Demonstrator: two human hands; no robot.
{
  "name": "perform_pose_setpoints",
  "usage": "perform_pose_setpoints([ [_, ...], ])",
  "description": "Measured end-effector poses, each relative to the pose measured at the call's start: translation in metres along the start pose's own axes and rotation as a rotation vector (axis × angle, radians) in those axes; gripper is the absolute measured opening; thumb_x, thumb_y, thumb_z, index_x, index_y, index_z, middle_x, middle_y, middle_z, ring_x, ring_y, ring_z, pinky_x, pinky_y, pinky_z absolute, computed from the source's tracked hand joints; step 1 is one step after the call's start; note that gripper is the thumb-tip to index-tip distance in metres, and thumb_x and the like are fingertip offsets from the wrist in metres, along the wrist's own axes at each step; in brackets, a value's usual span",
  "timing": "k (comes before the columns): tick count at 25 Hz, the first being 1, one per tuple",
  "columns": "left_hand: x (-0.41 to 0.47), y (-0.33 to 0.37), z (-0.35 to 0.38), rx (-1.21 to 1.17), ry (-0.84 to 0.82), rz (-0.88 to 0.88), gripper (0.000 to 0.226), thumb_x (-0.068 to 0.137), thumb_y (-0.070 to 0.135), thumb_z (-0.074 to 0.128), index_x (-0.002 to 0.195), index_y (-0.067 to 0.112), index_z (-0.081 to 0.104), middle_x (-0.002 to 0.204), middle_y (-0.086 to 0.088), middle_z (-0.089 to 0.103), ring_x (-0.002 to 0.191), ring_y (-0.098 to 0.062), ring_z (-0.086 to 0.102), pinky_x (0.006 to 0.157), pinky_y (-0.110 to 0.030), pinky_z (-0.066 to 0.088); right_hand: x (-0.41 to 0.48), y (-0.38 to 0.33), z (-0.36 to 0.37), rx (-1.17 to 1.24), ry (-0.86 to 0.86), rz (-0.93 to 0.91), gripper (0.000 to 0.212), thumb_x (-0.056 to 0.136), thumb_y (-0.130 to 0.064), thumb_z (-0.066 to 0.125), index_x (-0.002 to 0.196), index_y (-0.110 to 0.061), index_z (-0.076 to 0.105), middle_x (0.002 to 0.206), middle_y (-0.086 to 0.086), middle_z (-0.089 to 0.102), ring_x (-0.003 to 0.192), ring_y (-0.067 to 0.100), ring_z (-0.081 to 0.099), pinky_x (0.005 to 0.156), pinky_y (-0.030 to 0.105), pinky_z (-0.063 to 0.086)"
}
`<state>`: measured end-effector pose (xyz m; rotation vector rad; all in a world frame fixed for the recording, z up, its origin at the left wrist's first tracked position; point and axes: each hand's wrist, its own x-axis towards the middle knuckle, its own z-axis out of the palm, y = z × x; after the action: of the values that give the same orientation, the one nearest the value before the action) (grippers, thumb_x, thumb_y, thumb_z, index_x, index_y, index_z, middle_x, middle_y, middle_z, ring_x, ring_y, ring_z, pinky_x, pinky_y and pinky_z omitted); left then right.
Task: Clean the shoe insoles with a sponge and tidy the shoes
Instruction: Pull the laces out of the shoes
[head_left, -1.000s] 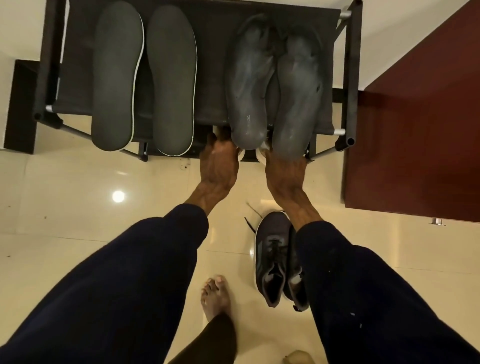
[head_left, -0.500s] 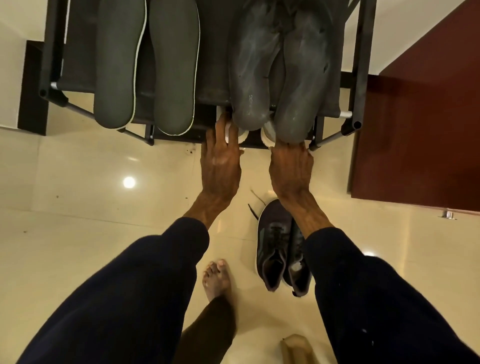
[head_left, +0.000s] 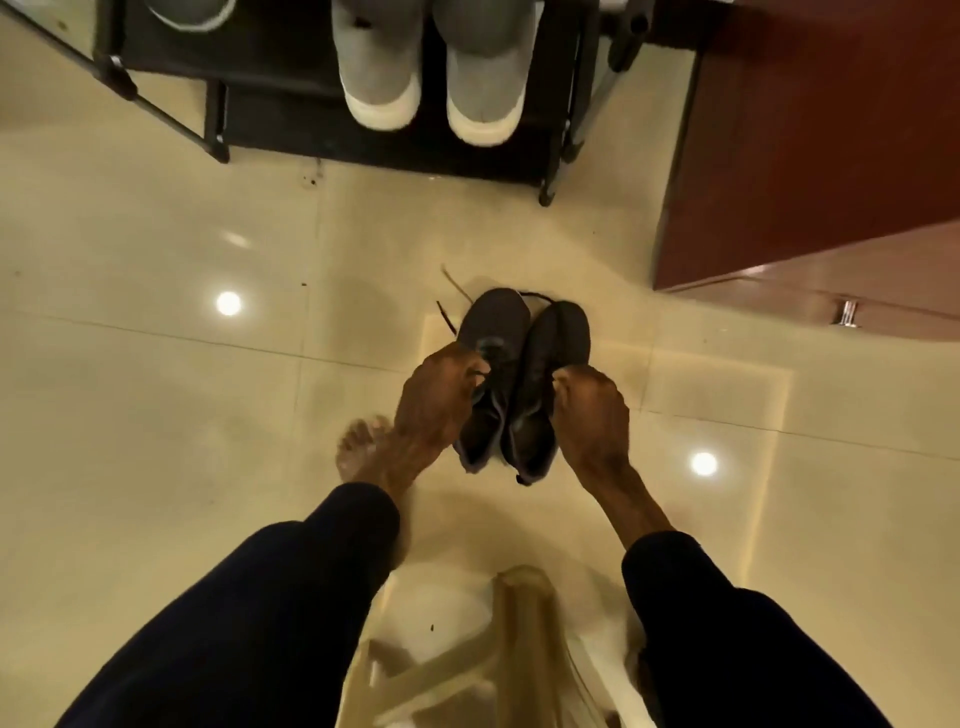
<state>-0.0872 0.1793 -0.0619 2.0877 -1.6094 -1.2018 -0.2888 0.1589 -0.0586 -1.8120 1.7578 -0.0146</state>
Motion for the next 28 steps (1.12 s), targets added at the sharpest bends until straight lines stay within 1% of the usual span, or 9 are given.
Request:
perform_pose_setpoints([
  [5,-0.003,-0.011,0.083,-0.116,-0.041,-0.046,0.019,0.096,0.012,0.064,0.111,0.020,0.071,0.113,0.004,0.071,0.097,-0.012,0.067,0.089,-0.039,0.057,-0.017,0.063,0.038,0.103,-0.130,0.006,0.035,0.095,-0.006,0.065,0.129,-0.009,0.061,0.126,0.012,0.065,0.114,0.030,0.063,0.092,0.040,0.056],
  [9,0.001,-0.016,0.139,0.002,0.028,0.043,0.032,0.092,0.017,0.069,0.123,0.019,0.066,0.124,-0.001,0.061,0.108,-0.018,0.062,0.096,-0.040,0.055,-0.022,0.087,0.063,0.191,-0.066,-0.117,0.049,0.095,-0.005,0.065,0.141,-0.011,0.051,0.139,0.012,0.056,0.126,0.029,0.056,0.102,0.042,0.053],
  [14,0.003,-0.016,0.164,0.240,0.182,0.086,0.034,0.094,0.037,0.070,0.124,0.021,0.067,0.131,-0.006,0.053,0.107,-0.026,0.059,0.095,-0.043,0.053,-0.015,0.109,0.092,0.304,-0.034,-0.105,0.047,0.101,-0.009,0.058,0.146,-0.016,0.048,0.144,0.010,0.051,0.131,0.025,0.050,0.109,0.022,0.041],
  [16,-0.003,-0.014,0.170,0.247,0.244,0.125,0.026,0.094,0.025,0.070,0.118,0.016,0.070,0.125,-0.009,0.058,0.102,-0.029,0.063,0.094,-0.047,0.056,-0.019,0.112,0.099,0.339,0.002,-0.063,0.044,0.101,-0.012,0.060,0.144,-0.016,0.050,0.138,0.009,0.056,0.126,0.021,0.053,0.102,0.014,0.040],
  [18,-0.013,-0.012,0.177,0.218,0.250,0.149,0.019,0.094,0.017,0.070,0.112,0.012,0.072,0.117,-0.011,0.063,0.096,-0.031,0.066,0.091,-0.047,0.058,-0.025,0.117,0.105,0.320,0.050,-0.043,0.039,0.098,-0.011,0.065,0.136,-0.012,0.056,0.128,0.009,0.060,0.117,0.022,0.059,0.096,0.024,0.049],
  [21,-0.030,-0.018,0.185,0.120,0.177,0.175,0.015,0.096,0.013,0.068,0.110,0.009,0.072,0.111,-0.011,0.066,0.094,-0.027,0.067,0.093,-0.042,0.058,-0.037,0.127,0.103,0.340,0.103,0.012,0.013,0.097,-0.004,0.063,0.108,-0.007,0.068,0.106,0.008,0.066,0.094,0.018,0.063,0.079,0.017,0.048],
  [23,-0.047,-0.022,0.191,0.067,0.078,0.184,0.013,0.098,0.016,0.066,0.109,0.010,0.071,0.109,-0.010,0.068,0.095,-0.022,0.066,0.095,-0.041,0.057,-0.051,0.133,0.097,0.338,0.106,0.036,0.013,0.095,-0.001,0.062,0.091,-0.011,0.070,0.091,0.001,0.064,0.080,0.010,0.059,0.069,0.016,0.046],
  [26,-0.073,-0.022,0.197,0.028,-0.011,0.253,0.015,0.102,0.019,0.059,0.105,0.010,0.071,0.105,-0.007,0.065,0.091,-0.014,0.060,0.090,-0.040,0.057,-0.080,0.147,0.101,0.309,0.051,0.037,0.017,0.093,0.000,0.062,0.083,-0.013,0.065,0.088,0.001,0.063,0.078,0.016,0.061,0.069,0.034,0.057],
  [28,-0.073,-0.017,0.196,0.073,0.041,0.317,0.027,0.099,0.006,0.057,0.123,0.009,0.067,0.126,-0.009,0.060,0.112,-0.021,0.059,0.101,-0.040,0.054,-0.097,0.158,0.107,0.286,0.029,0.022,0.012,0.094,-0.002,0.062,0.090,-0.013,0.063,0.091,0.003,0.063,0.081,0.019,0.062,0.074,0.038,0.059],
])
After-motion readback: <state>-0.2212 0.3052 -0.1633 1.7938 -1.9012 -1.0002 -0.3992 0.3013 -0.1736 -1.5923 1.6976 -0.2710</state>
